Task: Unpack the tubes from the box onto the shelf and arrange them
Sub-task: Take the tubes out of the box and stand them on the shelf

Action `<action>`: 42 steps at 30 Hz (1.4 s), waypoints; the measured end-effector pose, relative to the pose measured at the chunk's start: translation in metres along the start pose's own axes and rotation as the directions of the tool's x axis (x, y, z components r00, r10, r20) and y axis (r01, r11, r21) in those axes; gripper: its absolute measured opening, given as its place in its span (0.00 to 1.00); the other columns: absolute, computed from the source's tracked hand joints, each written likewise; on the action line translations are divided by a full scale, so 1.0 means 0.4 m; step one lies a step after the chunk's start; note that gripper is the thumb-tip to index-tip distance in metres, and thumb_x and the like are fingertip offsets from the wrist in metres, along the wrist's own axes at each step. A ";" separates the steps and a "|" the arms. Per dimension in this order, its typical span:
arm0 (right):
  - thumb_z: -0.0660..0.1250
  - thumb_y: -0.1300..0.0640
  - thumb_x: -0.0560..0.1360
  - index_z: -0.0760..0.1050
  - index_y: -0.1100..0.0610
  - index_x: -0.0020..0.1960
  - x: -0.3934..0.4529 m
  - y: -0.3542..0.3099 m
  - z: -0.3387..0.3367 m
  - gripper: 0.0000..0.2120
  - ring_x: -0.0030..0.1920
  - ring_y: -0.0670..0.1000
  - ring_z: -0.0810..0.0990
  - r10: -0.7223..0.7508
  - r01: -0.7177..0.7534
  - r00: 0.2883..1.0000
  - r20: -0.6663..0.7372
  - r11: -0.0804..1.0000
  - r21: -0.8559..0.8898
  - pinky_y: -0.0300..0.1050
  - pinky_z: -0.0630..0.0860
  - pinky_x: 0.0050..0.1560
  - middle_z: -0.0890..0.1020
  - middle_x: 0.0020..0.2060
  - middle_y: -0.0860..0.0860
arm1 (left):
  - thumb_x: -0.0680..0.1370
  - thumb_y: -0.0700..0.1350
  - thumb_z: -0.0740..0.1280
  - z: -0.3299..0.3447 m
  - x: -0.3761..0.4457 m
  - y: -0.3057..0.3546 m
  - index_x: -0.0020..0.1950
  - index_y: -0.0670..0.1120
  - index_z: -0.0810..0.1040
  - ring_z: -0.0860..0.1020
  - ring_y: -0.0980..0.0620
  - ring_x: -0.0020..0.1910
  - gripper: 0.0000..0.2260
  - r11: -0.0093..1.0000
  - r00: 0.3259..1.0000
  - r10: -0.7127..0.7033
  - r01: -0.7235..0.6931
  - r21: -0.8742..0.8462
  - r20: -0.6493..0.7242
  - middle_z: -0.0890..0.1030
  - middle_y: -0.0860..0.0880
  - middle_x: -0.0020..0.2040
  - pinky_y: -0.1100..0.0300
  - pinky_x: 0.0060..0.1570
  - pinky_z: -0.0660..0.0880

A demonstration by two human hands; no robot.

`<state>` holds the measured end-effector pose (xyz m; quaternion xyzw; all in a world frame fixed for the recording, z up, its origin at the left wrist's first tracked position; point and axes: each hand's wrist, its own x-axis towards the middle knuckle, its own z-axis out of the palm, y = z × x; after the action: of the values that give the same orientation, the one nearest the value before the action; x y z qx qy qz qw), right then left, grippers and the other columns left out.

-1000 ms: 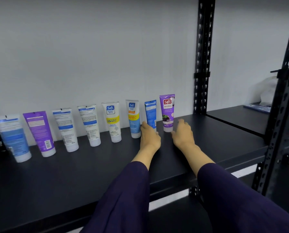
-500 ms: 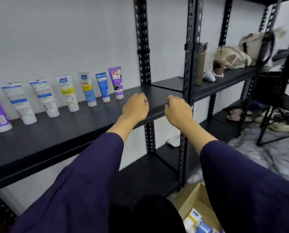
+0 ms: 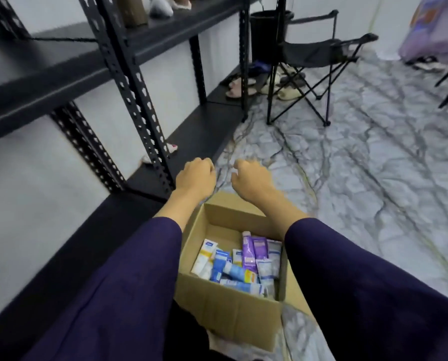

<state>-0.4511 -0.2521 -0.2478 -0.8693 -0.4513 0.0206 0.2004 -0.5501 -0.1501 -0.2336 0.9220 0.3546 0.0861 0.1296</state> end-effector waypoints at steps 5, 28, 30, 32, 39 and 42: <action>0.58 0.58 0.78 0.71 0.62 0.61 -0.007 0.135 0.212 0.14 0.59 0.62 0.75 0.135 -0.137 0.971 0.200 0.991 -0.003 0.51 0.71 0.52 0.77 0.58 0.61 | 0.81 0.45 0.57 0.247 0.050 -0.036 0.60 0.46 0.77 0.71 0.43 0.62 0.12 0.999 0.984 -0.033 0.036 -0.017 0.174 0.76 0.45 0.62 0.49 0.55 0.73; 0.64 0.56 0.77 0.57 0.64 0.71 -0.064 0.339 0.881 0.28 0.66 0.63 0.65 0.541 -0.555 0.706 0.457 0.824 -0.116 0.54 0.65 0.65 0.65 0.66 0.64 | 0.78 0.50 0.65 0.923 -0.055 -0.315 0.67 0.50 0.69 0.67 0.43 0.63 0.18 0.954 0.764 -0.148 0.278 -0.113 0.627 0.68 0.45 0.65 0.48 0.59 0.71; 0.64 0.53 0.77 0.59 0.66 0.69 -0.054 0.341 0.900 0.28 0.65 0.63 0.65 0.536 -0.514 0.713 0.453 0.838 -0.182 0.52 0.61 0.67 0.67 0.65 0.64 | 0.78 0.48 0.66 0.926 -0.053 -0.324 0.60 0.48 0.72 0.72 0.45 0.57 0.13 0.938 0.779 -0.116 0.289 -0.190 0.616 0.71 0.46 0.59 0.48 0.53 0.73; 0.66 0.52 0.74 0.63 0.66 0.66 -0.040 0.341 0.910 0.28 0.64 0.63 0.65 0.551 -0.540 0.684 0.478 0.823 -0.175 0.51 0.61 0.66 0.68 0.64 0.64 | 0.77 0.47 0.68 0.925 -0.042 -0.340 0.52 0.45 0.72 0.75 0.45 0.49 0.08 0.901 0.821 -0.118 0.325 -0.288 0.558 0.75 0.46 0.53 0.50 0.48 0.74; 0.67 0.50 0.74 0.64 0.59 0.66 -0.040 0.327 0.908 0.25 0.62 0.61 0.68 0.363 -0.397 0.766 0.530 0.916 -0.053 0.53 0.68 0.58 0.70 0.61 0.60 | 0.75 0.42 0.70 0.870 0.011 -0.361 0.47 0.43 0.74 0.75 0.64 0.34 0.07 0.555 0.825 -0.508 0.534 -0.637 0.249 0.77 0.54 0.37 0.72 0.34 0.67; 0.67 0.52 0.74 0.63 0.59 0.61 -0.052 0.323 0.900 0.22 0.55 0.61 0.74 0.360 -0.449 0.776 0.518 0.892 0.053 0.53 0.71 0.51 0.75 0.55 0.60 | 0.75 0.41 0.70 0.866 0.012 -0.350 0.46 0.43 0.72 0.75 0.69 0.33 0.07 0.516 0.821 -0.521 0.520 -0.680 0.232 0.76 0.57 0.36 0.75 0.33 0.68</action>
<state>-0.4414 -0.2161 -0.6291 -0.8903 -0.2854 0.3244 0.1436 -0.5481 -0.1085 -0.6048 0.6461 0.5510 0.1752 0.4982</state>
